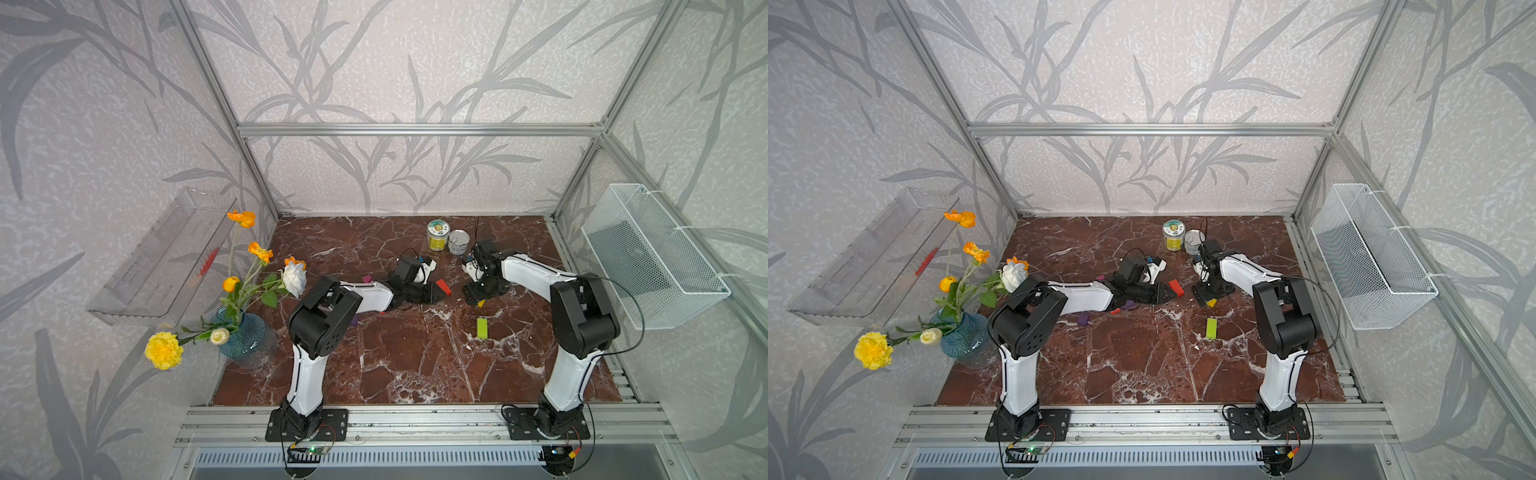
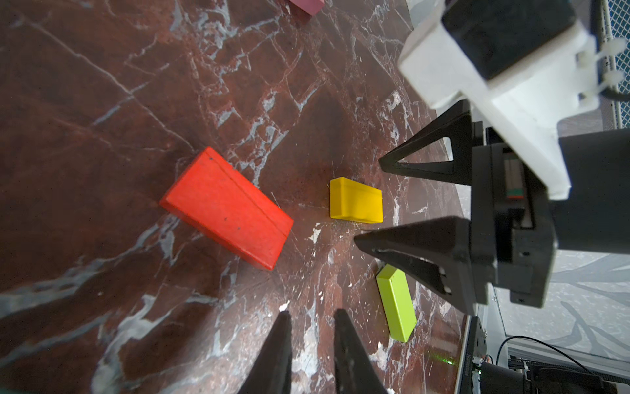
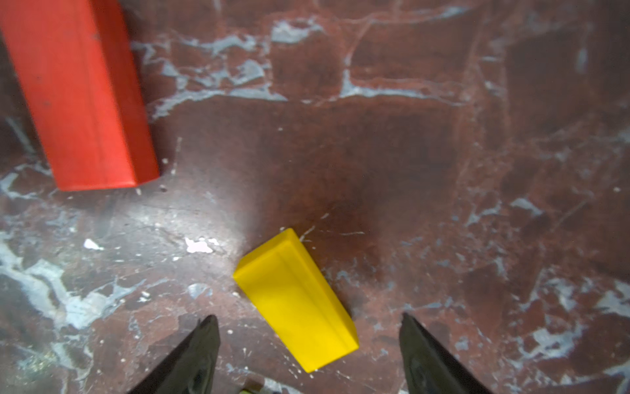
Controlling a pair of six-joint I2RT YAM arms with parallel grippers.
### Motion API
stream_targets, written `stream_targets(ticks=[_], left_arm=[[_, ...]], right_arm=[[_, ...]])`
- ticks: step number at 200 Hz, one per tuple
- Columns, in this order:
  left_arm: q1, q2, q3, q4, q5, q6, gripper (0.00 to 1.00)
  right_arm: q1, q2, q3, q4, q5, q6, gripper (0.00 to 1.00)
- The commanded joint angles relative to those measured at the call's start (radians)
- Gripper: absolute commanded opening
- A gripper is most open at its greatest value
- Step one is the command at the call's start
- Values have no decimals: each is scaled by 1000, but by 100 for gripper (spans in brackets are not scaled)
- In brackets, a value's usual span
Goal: Assemble the letter v with building blocks
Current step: Assemble the building block at the center of the board.
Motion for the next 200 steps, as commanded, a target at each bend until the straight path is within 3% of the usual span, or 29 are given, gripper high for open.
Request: stream_targets(ticks=[1,86,133,165,200], left_arm=[[-6,-36,-3,-2,6,12,23],[-8,-40,-12,2,-2,9,23],[-9,-45,-21,10,-7,4,23],[-11,-55,-36,18,-11,4,23],[-11,-69,-51,19,-27,9,23]], right_arm=[[35,37,21,-41,-20,-44,82],[69,40,-3,-74,65,-12,71],[78,42,-8,-66,74,-9,43],[87,16,-30,-67,72,2,32],[112,-32,-83,-31,51,21,26]])
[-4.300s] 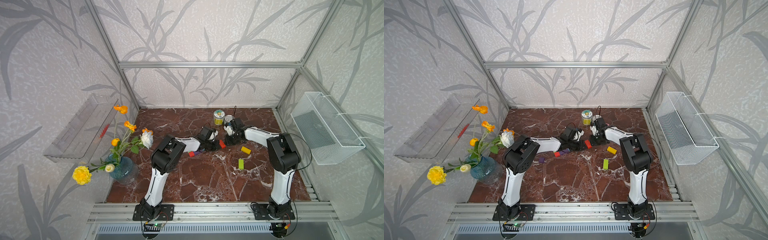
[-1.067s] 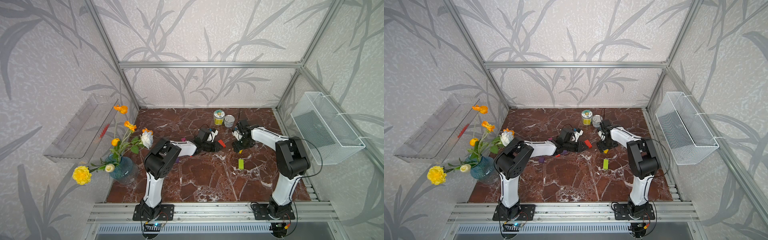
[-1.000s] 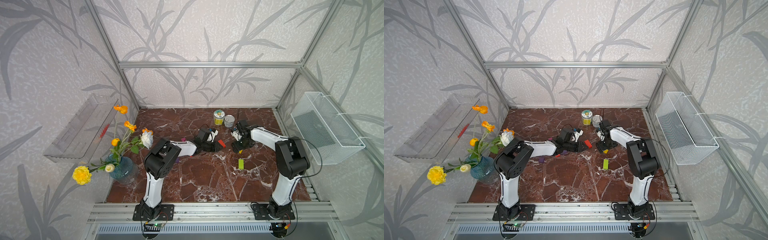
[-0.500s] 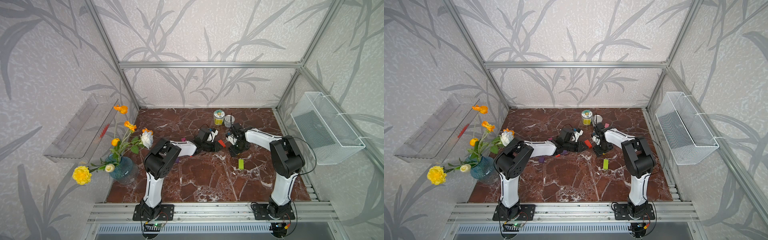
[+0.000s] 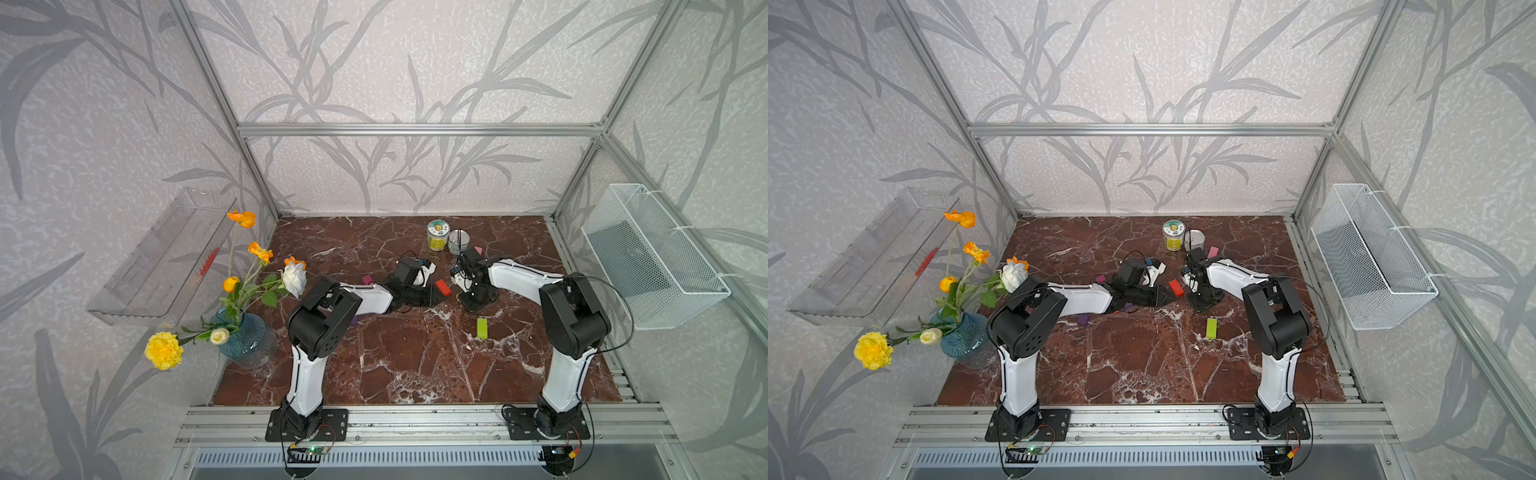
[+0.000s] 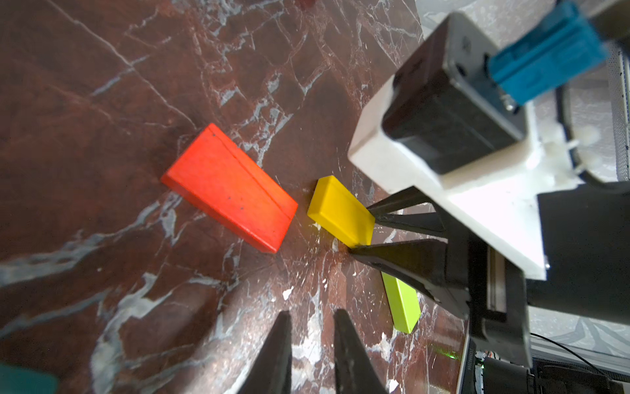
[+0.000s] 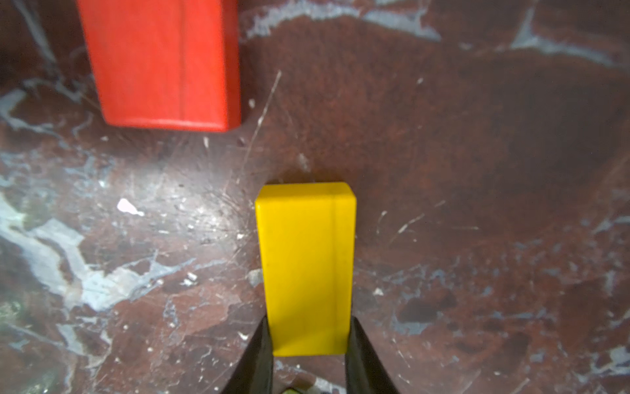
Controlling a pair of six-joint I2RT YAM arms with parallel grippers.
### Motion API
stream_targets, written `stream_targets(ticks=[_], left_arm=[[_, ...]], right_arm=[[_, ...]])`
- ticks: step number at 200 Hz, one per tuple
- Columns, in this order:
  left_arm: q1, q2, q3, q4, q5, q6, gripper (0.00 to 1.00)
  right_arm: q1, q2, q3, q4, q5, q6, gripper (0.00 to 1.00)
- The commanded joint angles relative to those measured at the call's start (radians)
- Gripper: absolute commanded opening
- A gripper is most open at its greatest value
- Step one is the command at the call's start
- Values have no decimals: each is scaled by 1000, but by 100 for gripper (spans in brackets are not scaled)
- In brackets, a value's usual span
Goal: Assemble the letter v with building blocks
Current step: Assemble the building block at the center of the board.
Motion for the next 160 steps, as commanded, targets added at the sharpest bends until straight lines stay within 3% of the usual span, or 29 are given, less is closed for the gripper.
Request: stream_targets(ticks=[1,160], left_arm=[[-5,-49,-11,12,-19,9,23],[-12,-62,-31,-14,-65,15,22]], right_arm=[[19,-40,-45,1,-4,21,26],[70,-11,-34,56,-40,50,27]])
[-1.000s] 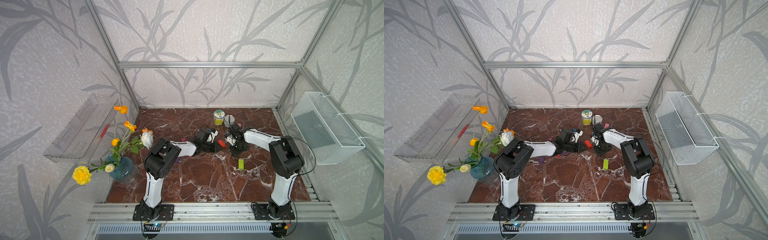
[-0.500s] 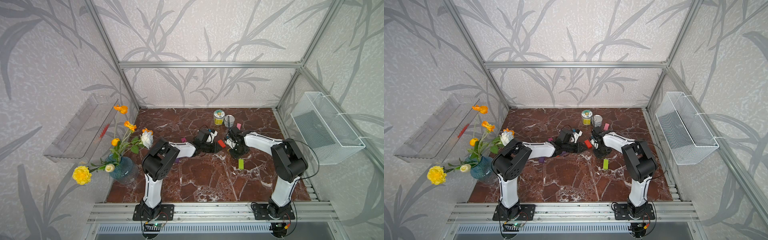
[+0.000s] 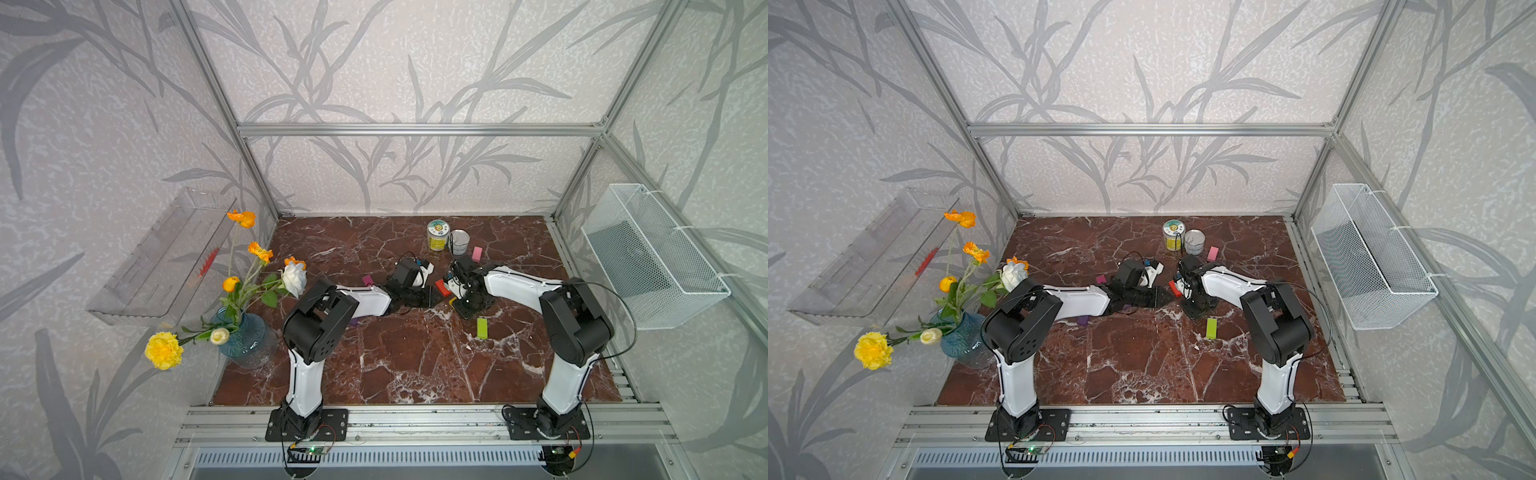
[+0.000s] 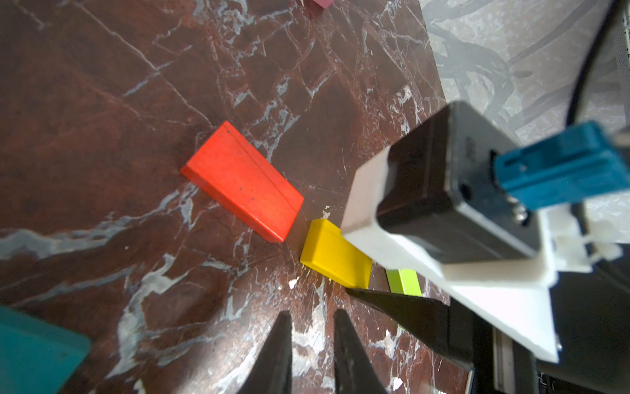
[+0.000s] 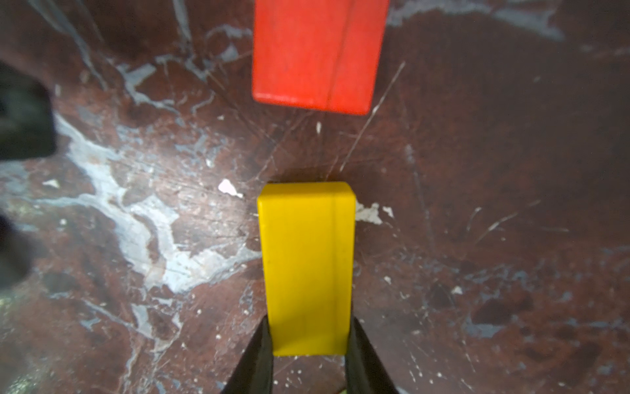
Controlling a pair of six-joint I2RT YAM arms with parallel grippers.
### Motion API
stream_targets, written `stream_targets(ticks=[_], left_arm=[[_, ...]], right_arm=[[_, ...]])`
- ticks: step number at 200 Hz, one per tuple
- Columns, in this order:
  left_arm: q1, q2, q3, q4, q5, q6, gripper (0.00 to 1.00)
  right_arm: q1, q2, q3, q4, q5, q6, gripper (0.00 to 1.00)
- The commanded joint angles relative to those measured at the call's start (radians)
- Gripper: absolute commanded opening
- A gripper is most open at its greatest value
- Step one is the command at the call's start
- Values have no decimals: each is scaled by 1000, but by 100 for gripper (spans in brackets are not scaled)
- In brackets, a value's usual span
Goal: Assemble the letter v with building blocks
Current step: Assemble the building block at the center of the board.
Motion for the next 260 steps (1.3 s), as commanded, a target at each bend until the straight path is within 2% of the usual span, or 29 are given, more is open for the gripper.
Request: stream_targets(ticks=[1,72,84,97,126,146,169,193,204,260], left_arm=[[-6,-28,-4,-9,-14,13,22],[-6,-14,5,-16,-16,10,21],[-6,-12,6,-17,-17,9,21],[-7,-10,8,-18,-16,9,21],[-6,-13,8,-20,-16,13,20],[-7,-10,9,-19,-13,17,17],[-6,-2,12,-19,-8,18,13],[-6,3,14,-19,-4,23,10],[-7,3,14,-19,0,24,8],[-10,12,33,-68,-19,45,0]], right_arm=[[6,21,14,11,-11,15,27],[5,29,33,27,-65,30,31],[5,25,36,28,-86,39,35],[5,11,33,32,-105,53,45],[-1,-60,12,30,-97,87,56],[-15,-116,-24,40,-89,138,57],[-38,-146,-82,72,-98,217,50],[-57,-194,-162,144,-129,290,34],[-61,-204,-192,176,-151,313,31],[-71,-200,-248,269,-235,354,10]])
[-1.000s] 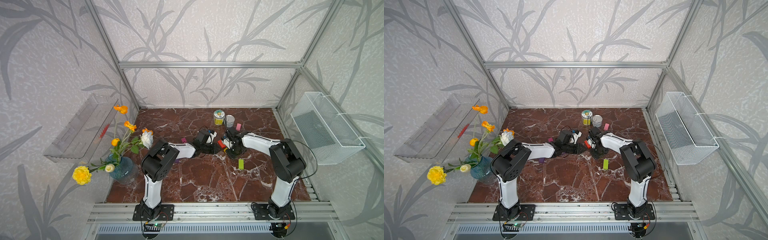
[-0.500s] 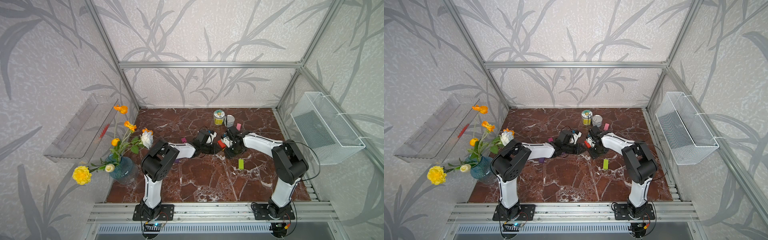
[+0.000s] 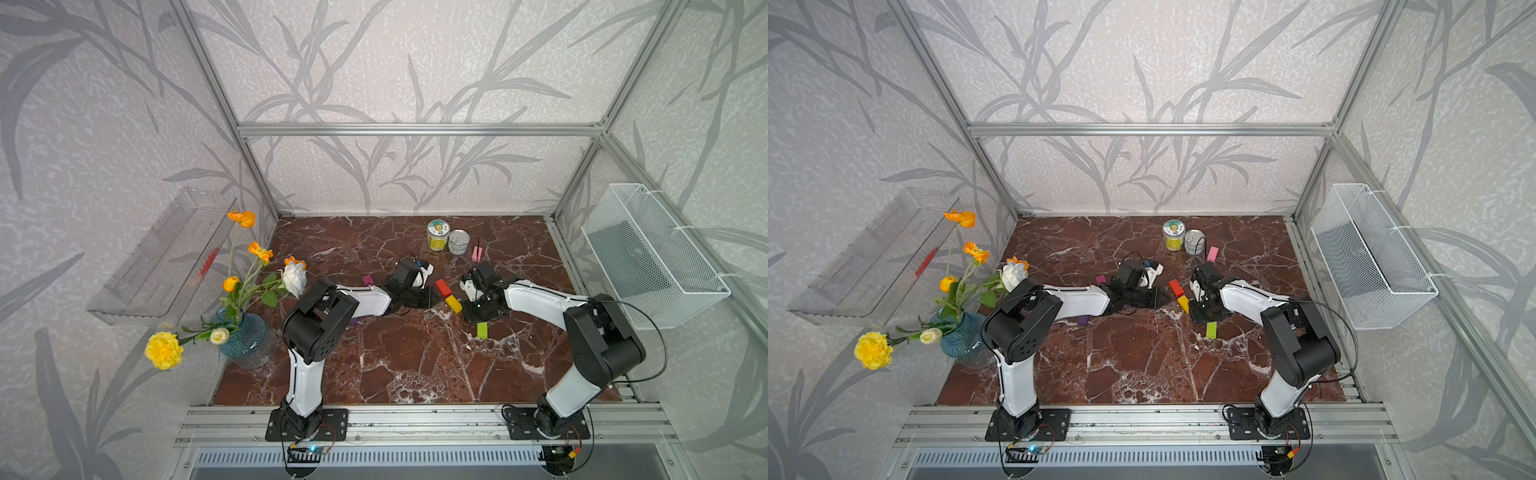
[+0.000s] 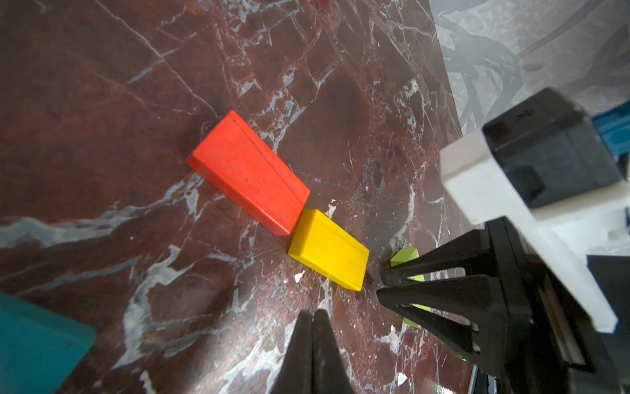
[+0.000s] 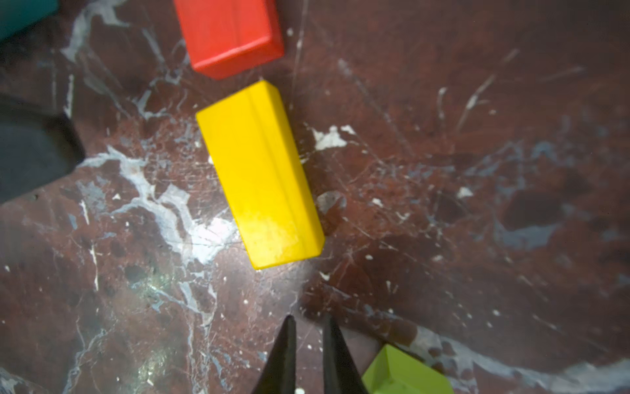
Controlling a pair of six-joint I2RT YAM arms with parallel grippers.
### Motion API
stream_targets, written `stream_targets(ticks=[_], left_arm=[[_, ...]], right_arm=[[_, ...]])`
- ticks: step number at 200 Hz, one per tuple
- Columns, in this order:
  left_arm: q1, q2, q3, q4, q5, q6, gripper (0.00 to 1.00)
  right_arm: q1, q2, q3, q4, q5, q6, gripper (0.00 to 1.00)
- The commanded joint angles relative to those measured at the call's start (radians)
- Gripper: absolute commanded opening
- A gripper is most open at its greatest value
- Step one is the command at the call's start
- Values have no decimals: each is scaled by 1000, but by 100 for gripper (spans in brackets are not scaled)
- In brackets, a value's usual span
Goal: Assemble the letter v with building blocks
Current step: Assemble the building block at the center of the board.
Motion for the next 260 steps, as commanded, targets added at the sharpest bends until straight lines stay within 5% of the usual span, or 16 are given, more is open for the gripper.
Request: stream_targets(ticks=[1,27,260], left_arm=[[-10,11,30,-39,-18,32,0],[-11,9,38,-78,-41,47,0],[-39,126,183,-261,-30,96,0]], right_arm=[[-5,-13,-3,66,-51,33,9],[-13,6,-10,88,-64,45,0],[-39,63,-57,183,-65,95,0]])
